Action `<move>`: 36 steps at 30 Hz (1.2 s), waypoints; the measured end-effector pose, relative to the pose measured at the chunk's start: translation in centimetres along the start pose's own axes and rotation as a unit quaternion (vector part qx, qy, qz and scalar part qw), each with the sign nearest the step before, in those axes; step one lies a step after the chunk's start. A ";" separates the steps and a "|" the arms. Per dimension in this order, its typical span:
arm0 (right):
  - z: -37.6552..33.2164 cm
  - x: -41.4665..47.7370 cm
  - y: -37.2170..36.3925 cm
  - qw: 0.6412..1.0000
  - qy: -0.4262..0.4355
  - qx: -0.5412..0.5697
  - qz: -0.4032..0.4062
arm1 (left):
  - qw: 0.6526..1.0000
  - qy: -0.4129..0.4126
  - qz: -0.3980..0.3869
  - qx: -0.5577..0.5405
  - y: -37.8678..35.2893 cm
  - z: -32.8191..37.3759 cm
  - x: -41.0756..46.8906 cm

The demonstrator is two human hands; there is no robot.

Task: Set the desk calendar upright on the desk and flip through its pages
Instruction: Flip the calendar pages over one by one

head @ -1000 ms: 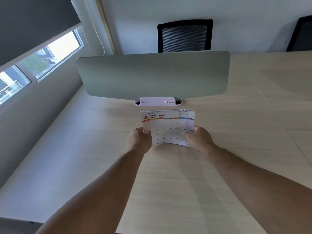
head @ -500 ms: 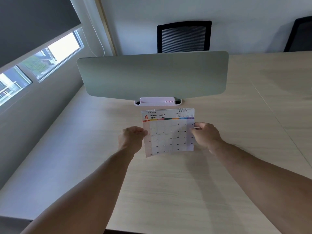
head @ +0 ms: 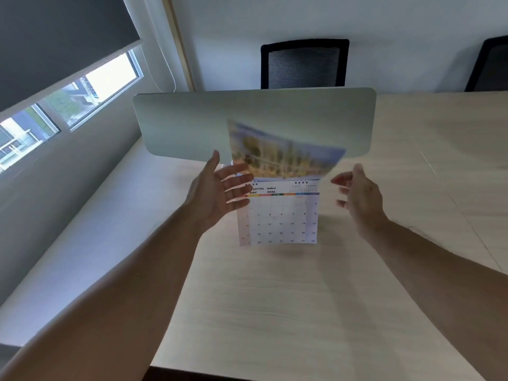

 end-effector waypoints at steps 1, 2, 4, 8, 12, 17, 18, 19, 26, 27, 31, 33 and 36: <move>-0.8 -0.3 0.0 0.999 0.037 -0.022 0.010 | 0.998 -0.025 0.018 0.052 -0.5 0.5 0.1; -1.6 -0.5 -0.2 0.995 0.079 -0.057 0.014 | 0.989 -0.055 0.046 0.128 -1.0 0.9 0.3; -2.8 -1.1 -1.2 0.976 0.158 -0.150 -0.007 | 0.936 -0.117 0.093 0.319 -1.3 1.5 1.1; -2.5 -0.7 -4.1 0.929 0.144 -0.313 -0.137 | 0.797 -0.161 0.074 0.577 -1.9 0.1 2.6; -1.3 -0.1 -5.2 0.904 0.113 -0.376 -0.172 | 0.795 -0.154 0.067 0.583 -1.6 -1.9 3.3; -0.5 -0.7 -4.8 0.945 0.093 -0.288 -0.128 | 0.854 -0.141 0.142 0.480 0.1 -2.8 3.3; 0.3 -0.7 -4.5 0.953 0.051 -0.274 -0.114 | 0.869 -0.129 0.181 0.442 0.9 -3.1 3.1; 1.1 -0.8 -4.3 0.956 0.013 -0.272 -0.108 | 0.879 -0.108 0.212 0.413 1.6 -3.7 2.8; 4.6 -2.1 -5.3 0.934 -0.013 -0.295 -0.202 | 0.909 -0.062 0.180 0.372 1.9 -7.2 1.4; 4.6 -2.2 -5.3 0.932 -0.011 -0.297 -0.206 | 0.909 -0.068 0.176 0.371 1.8 -7.2 1.3; 4.2 -2.8 -5.3 0.933 0.002 -0.298 -0.203 | 0.897 -0.080 0.189 0.391 1.9 -7.2 1.1; 4.3 -2.8 -5.2 0.934 0.011 -0.300 -0.193 | 0.897 -0.080 0.212 0.381 2.3 -7.0 0.9; 3.9 -2.8 -4.7 0.936 0.025 -0.312 -0.164 | 0.906 -0.065 0.243 0.339 3.2 -6.8 0.5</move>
Point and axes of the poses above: each hand's wrist, its own x-axis towards the middle knuckle, its own y-axis out of the back of the hand, z = x × y, the point moved 6 cm from there along x, towards the middle knuckle, and after that the axes turned 8 degrees about -x, right-handed, at the moved point
